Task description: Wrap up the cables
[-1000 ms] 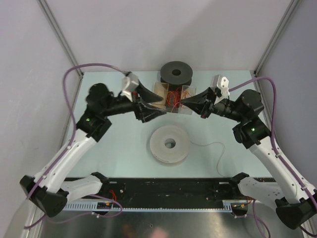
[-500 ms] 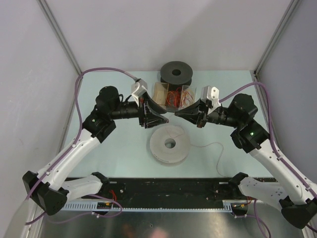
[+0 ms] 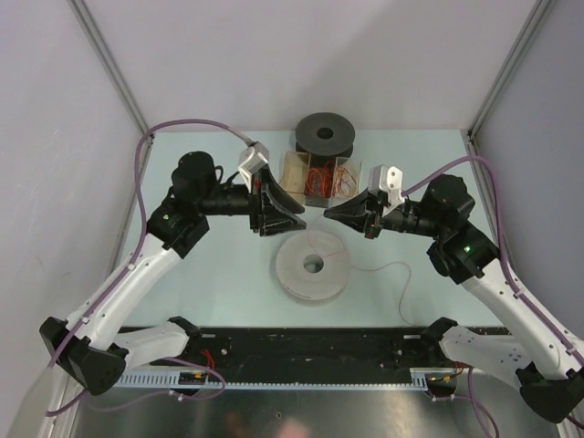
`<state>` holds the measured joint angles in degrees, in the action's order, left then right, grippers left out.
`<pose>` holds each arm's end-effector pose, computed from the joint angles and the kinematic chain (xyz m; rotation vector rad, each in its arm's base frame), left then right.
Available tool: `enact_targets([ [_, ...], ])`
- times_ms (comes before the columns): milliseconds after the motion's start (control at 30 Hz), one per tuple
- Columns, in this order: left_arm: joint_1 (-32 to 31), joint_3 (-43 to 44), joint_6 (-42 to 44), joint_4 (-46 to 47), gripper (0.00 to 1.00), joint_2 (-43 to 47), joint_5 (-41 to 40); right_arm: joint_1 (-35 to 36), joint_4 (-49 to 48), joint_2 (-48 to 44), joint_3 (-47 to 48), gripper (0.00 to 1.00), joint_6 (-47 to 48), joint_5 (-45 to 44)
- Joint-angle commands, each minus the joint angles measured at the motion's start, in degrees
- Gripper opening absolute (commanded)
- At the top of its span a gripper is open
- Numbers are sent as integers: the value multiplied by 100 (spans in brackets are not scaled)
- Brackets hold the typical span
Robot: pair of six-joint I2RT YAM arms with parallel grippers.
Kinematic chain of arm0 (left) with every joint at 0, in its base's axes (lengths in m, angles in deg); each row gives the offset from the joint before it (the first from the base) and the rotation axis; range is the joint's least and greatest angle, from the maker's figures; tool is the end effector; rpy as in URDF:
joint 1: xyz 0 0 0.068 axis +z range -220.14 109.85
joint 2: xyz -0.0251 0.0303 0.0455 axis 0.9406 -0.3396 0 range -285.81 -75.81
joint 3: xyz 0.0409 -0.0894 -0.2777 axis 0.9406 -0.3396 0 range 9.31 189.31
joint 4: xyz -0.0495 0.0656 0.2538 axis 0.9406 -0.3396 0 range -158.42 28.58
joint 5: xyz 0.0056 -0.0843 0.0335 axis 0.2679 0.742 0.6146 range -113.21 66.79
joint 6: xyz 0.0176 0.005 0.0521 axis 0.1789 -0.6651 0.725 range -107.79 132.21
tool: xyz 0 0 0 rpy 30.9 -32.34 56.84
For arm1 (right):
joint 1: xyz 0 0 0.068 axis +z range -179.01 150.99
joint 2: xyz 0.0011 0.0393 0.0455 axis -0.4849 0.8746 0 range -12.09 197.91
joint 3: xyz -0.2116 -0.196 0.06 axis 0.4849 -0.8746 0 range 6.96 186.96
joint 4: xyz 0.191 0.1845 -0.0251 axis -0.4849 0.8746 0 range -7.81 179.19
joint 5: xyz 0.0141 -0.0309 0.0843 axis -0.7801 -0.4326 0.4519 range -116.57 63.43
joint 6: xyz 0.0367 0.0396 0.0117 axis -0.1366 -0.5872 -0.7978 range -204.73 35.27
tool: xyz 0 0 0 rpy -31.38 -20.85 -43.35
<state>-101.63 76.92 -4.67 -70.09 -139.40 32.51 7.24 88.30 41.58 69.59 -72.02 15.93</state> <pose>0.1826 -0.1483 0.4398 1.0009 1.5249 -1.4101 0.1384 0.1328 0.4476 -1.1662 1.0988 0.8826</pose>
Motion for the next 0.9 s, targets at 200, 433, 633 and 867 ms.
enact_targets([
  [200, -371, 193, 356, -599, 50, -44, -262, 186, -18, -69, 12, 0, 212, 22],
  [433, -505, 212, 387, -688, 48, -92, -308, 339, 54, -32, 11, 0, 334, 5],
  [633, -530, 314, 362, -709, 10, -117, -371, 433, 74, 15, 5, 0, 334, -158],
  [867, -446, 250, -63, -718, 0, 5, -937, 244, 208, -147, 12, 65, 693, -1011],
])
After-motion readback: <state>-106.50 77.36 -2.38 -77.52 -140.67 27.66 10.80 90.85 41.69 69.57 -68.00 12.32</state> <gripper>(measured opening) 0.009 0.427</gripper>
